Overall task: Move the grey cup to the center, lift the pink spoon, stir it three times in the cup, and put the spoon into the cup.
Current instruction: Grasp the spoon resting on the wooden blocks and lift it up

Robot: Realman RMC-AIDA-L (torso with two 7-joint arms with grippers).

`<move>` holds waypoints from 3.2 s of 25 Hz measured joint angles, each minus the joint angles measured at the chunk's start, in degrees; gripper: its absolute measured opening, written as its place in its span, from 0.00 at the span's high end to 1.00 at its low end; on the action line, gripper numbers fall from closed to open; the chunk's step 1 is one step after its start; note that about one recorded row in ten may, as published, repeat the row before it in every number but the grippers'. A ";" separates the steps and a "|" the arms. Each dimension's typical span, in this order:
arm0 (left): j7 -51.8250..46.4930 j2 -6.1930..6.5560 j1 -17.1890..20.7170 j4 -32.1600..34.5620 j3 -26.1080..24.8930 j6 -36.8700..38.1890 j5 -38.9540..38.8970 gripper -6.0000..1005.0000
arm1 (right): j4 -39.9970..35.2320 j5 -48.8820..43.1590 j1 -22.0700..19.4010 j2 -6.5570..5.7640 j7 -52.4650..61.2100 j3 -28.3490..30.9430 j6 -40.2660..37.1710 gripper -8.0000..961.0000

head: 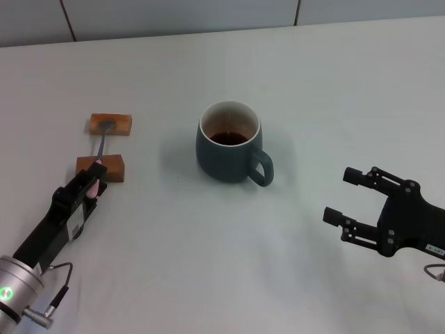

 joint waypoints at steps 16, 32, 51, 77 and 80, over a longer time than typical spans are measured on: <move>-0.54 -0.08 -0.07 -0.16 0.07 -1.31 0.28 0.53 | 0.00 -0.06 0.03 0.00 0.00 -0.09 0.00 0.18; -0.57 -0.09 0.12 -0.68 -0.86 -2.00 -0.01 0.57 | 1.19 -0.06 0.55 -0.07 -0.07 -0.09 0.71 0.18; -0.40 -0.18 0.14 -0.70 -1.39 -2.01 0.01 0.58 | 1.34 -0.05 0.56 -0.09 -0.83 -0.09 0.79 0.18; 2.44 -0.09 -0.82 -0.08 -1.08 -0.49 0.89 0.79 | 1.32 -0.05 0.21 -0.09 -1.49 -0.09 0.98 0.18; 3.42 0.00 -0.88 0.36 -1.08 0.37 1.29 0.84 | 1.31 -0.05 0.21 -0.09 -1.49 -0.09 1.16 0.18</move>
